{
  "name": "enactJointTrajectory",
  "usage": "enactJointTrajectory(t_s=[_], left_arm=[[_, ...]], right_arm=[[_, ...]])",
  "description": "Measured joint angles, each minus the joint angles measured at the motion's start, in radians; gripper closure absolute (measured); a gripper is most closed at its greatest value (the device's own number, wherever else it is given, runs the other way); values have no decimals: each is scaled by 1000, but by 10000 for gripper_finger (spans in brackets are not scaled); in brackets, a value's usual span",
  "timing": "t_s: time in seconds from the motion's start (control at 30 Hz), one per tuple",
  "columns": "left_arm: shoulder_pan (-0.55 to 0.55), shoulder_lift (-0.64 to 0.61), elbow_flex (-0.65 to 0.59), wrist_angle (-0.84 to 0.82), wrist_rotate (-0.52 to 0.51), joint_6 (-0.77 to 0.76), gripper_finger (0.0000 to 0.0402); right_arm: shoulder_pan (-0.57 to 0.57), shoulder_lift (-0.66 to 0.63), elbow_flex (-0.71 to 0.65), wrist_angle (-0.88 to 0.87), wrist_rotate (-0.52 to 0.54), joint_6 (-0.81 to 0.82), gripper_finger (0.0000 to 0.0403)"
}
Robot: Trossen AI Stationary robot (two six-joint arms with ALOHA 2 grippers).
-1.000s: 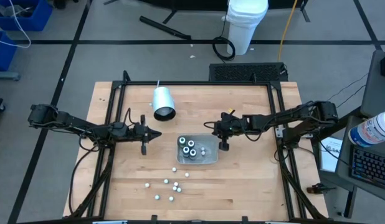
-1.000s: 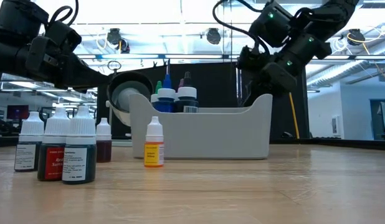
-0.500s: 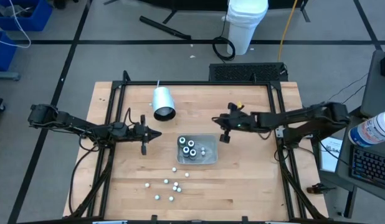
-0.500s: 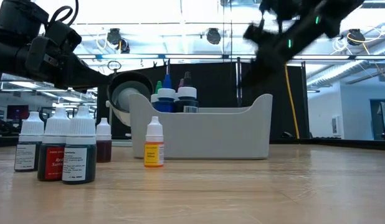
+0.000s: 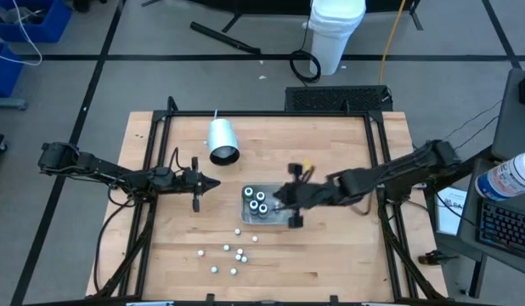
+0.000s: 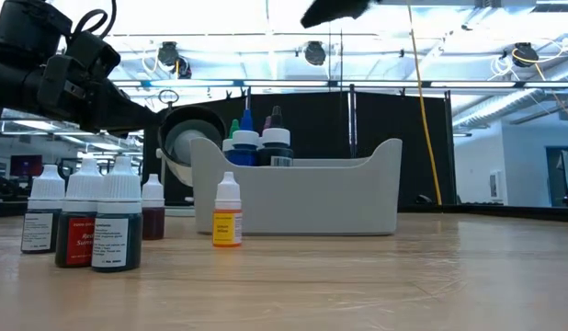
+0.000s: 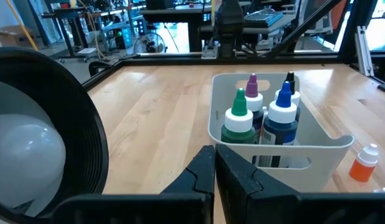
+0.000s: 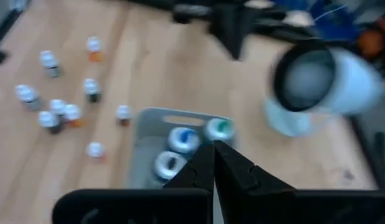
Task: Pick & Place food coloring
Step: Move the gray bin to the center of the table, then put the orange food coloring bottle into the gray bin
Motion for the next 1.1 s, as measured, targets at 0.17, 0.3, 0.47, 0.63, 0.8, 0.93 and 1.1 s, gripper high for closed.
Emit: enactJointTrajectory(t_s=[0.17,0.3,0.47,0.63,0.8,0.93,1.1], left_arm=[[0,0,0,-5,0,1,382],[0,0,0,-48,0,13,382],[0,0,0,-75,0,12,382],[0,0,0,-79,0,13,382],[0,0,0,-85,0,17,382],[0,0,0,-85,0,17,382],[0,0,0,-87,0,17,382]], right_arm=[[55,218,204,-63,-41,-2,400],[86,332,293,-78,-111,-62,371],[112,408,309,-74,-172,-132,306],[127,448,309,-55,-216,-205,244],[120,461,309,-35,-382,-276,228],[85,461,309,-22,-477,-304,235],[52,464,309,29,-505,-355,237]])
